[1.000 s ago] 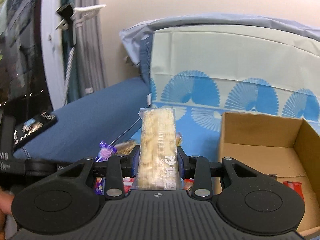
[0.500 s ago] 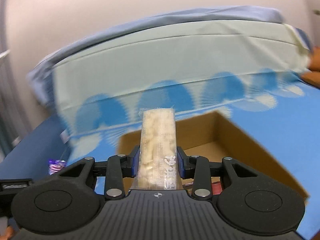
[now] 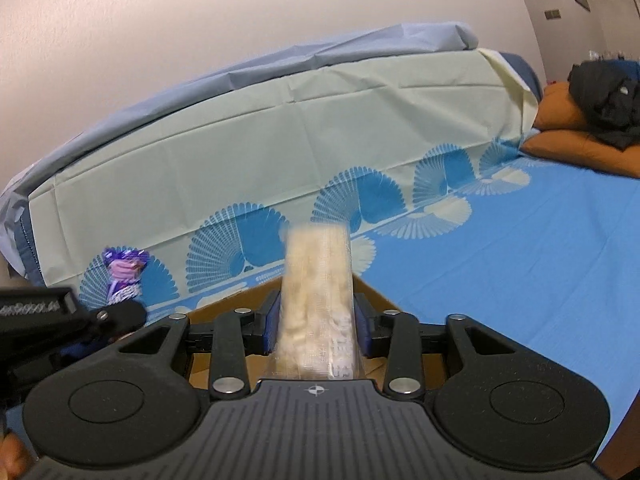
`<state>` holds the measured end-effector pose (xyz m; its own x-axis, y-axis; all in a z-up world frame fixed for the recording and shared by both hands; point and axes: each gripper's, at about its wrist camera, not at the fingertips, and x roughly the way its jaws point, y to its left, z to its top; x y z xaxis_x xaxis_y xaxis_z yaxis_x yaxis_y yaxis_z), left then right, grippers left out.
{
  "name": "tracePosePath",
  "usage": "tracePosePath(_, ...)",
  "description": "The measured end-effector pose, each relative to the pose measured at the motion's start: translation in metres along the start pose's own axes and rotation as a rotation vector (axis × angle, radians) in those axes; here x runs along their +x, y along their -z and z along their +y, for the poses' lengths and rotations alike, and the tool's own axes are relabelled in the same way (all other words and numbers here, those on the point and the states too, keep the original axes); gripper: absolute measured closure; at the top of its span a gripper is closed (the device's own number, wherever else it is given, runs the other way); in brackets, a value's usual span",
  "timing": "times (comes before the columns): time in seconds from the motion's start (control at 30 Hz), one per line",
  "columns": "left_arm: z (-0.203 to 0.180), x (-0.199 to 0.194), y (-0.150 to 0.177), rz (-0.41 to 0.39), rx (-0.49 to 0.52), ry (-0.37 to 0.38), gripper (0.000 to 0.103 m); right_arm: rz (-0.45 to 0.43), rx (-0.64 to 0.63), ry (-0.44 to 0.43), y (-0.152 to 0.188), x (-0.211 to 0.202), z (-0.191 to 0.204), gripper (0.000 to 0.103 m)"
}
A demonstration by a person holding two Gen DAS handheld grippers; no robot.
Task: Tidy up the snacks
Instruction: 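Carry both snacks over the cardboard box and open both tools to drop them, then return both tools to the remaining snacks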
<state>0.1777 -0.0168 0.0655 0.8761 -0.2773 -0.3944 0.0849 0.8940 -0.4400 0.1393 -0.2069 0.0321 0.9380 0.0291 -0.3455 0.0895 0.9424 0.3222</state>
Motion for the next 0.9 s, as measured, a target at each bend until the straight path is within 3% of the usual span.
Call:
tracePosePath(0.07,0.001,-0.003,0.000,-0.010,0.002,0.008,0.062,-0.022,-0.012,0.012,-0.002,-0.002,0.002,0.046)
tracePosePath(0.17,0.007,-0.014,0.004,-0.018,0.018,-0.003,0.062,-0.030,-0.028,0.001,-0.003,-0.005,0.005,0.040)
tracePosePath(0.4,0.039,-0.059,0.019,-0.082,0.080,-0.074,0.062,-0.017,-0.077,-0.001,-0.001,-0.004,0.017,0.040)
tracePosePath(0.53,0.075,-0.093,0.021,-0.094,0.100,-0.110,0.062,-0.029,-0.141,-0.022,0.006,-0.009,0.033,0.040)
tracePosePath(0.57,0.085,-0.100,0.020,-0.089,0.107,-0.124,0.063,-0.031,-0.153,-0.031,0.009,-0.010,0.037,0.042)
tracePosePath(0.67,0.122,-0.118,0.018,-0.091,0.114,-0.184,0.081,-0.032,-0.173,-0.064,0.014,-0.014,0.046,0.054)
tracePosePath(0.77,0.165,-0.133,0.023,-0.092,0.141,-0.282,0.093,-0.032,-0.177,-0.100,0.019,-0.018,0.053,0.060)
tracePosePath(0.9,0.224,-0.146,0.053,-0.060,0.123,-0.378,0.096,-0.052,-0.191,-0.138,0.026,-0.026,0.064,0.066)
